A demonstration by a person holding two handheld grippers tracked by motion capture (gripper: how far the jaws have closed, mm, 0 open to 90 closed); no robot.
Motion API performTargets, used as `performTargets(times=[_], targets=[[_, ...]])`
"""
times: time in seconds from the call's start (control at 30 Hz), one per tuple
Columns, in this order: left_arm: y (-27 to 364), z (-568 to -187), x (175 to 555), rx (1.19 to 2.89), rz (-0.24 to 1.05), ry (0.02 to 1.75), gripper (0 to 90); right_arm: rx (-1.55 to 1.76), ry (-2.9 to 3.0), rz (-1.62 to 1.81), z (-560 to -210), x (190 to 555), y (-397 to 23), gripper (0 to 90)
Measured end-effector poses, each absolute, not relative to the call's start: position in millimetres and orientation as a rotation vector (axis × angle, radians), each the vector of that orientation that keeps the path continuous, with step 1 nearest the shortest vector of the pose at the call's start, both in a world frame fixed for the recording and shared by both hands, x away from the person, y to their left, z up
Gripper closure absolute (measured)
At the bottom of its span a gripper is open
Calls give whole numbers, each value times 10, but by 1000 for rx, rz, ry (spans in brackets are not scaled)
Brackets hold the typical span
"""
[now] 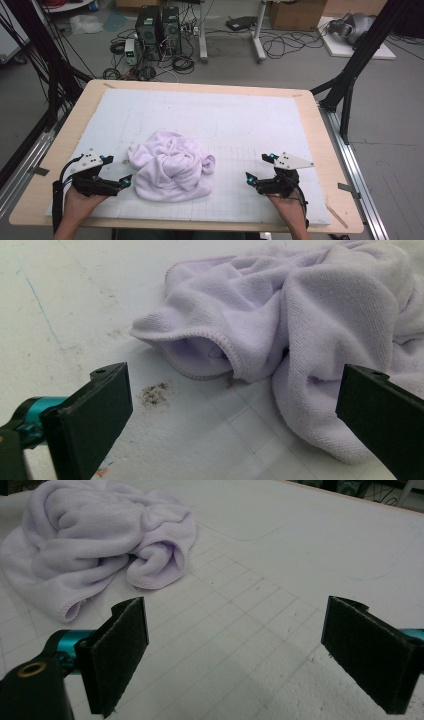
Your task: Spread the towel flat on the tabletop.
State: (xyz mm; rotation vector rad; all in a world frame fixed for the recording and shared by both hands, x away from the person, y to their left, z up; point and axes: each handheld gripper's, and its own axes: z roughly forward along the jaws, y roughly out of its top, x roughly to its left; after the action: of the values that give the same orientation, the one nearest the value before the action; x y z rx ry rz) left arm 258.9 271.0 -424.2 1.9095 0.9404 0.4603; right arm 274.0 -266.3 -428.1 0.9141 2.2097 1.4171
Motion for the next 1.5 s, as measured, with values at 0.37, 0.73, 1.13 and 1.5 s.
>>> performTargets(times=[0.37, 0.73, 1.13, 1.5], targets=[[2712, -4243, 2592, 1909, 463, 945, 21, 912, 2210, 1419, -4282, 2745, -2660, 108], [2699, -4231, 2576, 1899, 459, 944, 21, 905, 2208, 1418, -4278, 2730, -2655, 108], [2705, -4196, 2564, 1882, 461, 943, 22, 912, 2217, 1448, -4258, 2770, -2624, 108], [2609, -4034, 2615, 1888, 476, 903, 38, 848, 2260, 1474, -4067, 2911, -2378, 108]])
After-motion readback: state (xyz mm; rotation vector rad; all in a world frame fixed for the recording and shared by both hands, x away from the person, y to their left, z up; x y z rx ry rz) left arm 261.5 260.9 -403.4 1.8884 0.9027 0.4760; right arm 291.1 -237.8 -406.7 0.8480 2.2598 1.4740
